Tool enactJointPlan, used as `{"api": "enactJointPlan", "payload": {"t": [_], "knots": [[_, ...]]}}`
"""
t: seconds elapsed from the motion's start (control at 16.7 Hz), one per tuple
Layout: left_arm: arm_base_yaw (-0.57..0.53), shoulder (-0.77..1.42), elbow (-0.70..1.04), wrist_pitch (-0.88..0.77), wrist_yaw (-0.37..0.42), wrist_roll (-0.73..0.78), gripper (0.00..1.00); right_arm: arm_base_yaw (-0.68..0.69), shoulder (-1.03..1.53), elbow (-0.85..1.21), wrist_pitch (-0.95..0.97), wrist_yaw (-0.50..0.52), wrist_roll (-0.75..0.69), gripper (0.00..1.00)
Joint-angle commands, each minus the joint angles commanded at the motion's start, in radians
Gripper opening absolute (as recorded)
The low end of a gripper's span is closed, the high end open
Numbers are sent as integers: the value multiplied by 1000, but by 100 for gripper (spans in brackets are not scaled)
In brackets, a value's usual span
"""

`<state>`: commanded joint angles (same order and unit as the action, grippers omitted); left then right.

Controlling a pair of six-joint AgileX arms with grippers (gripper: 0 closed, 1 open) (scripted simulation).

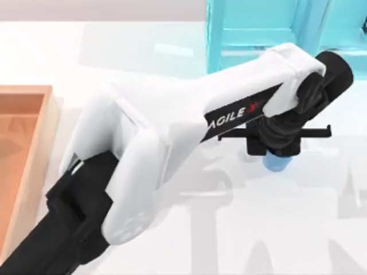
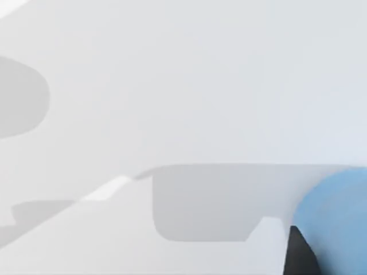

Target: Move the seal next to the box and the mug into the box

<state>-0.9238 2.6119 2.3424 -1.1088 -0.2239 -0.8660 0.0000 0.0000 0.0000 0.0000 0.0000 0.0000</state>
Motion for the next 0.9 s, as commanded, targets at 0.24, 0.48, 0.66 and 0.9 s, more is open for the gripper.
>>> {"api": "enactJointPlan", "payload": {"t": [0.24, 0.48, 0.66, 0.9], "knots": [[0, 0, 0, 0, 0, 0, 0, 0, 0, 0, 0, 0, 0, 100], [0, -19, -15, -3, 0, 6, 0, 0, 0, 0, 0, 0, 0, 100], [30, -104, -90, -11, 5, 34, 0, 0, 0, 0, 0, 0, 0, 100], [87, -275, -230, -24, 15, 90, 0, 0, 0, 0, 0, 0, 0, 100]]}}
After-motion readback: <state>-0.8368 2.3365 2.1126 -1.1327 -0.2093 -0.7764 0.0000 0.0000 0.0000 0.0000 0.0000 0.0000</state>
